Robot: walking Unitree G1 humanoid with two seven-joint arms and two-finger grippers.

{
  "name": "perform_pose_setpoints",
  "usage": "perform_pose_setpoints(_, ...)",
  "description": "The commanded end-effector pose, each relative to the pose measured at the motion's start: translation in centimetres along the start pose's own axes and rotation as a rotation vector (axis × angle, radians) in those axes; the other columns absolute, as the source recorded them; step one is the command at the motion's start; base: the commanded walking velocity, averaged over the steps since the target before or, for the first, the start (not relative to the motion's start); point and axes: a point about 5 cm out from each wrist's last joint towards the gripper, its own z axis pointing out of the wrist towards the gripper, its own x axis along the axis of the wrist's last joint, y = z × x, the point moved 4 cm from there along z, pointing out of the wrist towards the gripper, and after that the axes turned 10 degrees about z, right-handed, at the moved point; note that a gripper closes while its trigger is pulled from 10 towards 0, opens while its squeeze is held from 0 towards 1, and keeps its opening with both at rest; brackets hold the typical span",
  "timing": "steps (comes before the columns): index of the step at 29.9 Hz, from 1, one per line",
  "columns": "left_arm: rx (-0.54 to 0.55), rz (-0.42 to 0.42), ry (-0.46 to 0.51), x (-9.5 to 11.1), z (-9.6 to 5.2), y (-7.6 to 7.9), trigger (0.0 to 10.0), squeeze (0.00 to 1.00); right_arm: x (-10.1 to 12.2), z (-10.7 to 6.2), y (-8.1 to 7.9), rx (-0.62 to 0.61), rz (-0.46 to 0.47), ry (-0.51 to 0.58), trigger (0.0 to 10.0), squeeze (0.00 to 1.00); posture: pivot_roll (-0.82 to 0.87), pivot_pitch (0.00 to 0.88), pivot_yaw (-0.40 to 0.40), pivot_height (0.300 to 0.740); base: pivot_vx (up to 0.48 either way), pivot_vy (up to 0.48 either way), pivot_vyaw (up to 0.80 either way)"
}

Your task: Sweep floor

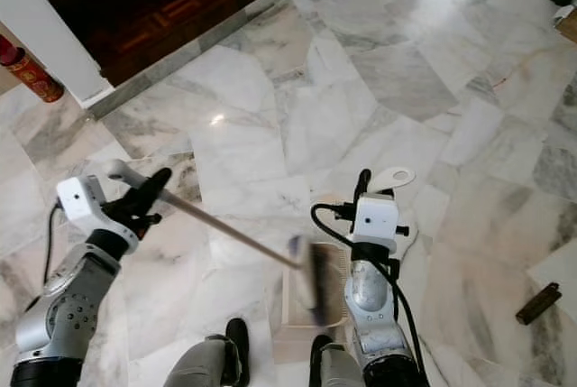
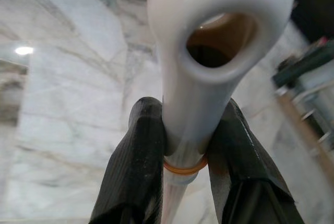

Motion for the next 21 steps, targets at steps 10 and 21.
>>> perform_pose_setpoints(10,0.070,0.176,0.144,4.8,-0.5,-0.3,10.0,0.00,-2.2,-1.0,0.0,0.009,-0.016,-0.103,10.0,0.00,0.18,0.334,0.055,0.740,0.000,0.000,0.00)
perform_pose_setpoints(21,0.144,0.554,0.339,9.6,-0.7,1.6,10.0,0.00,-2.1,0.5,0.1,-0.034,0.069,-0.127,10.0,0.00,0.18,0.256,0.045,0.740,0.000,0.000,0.00)
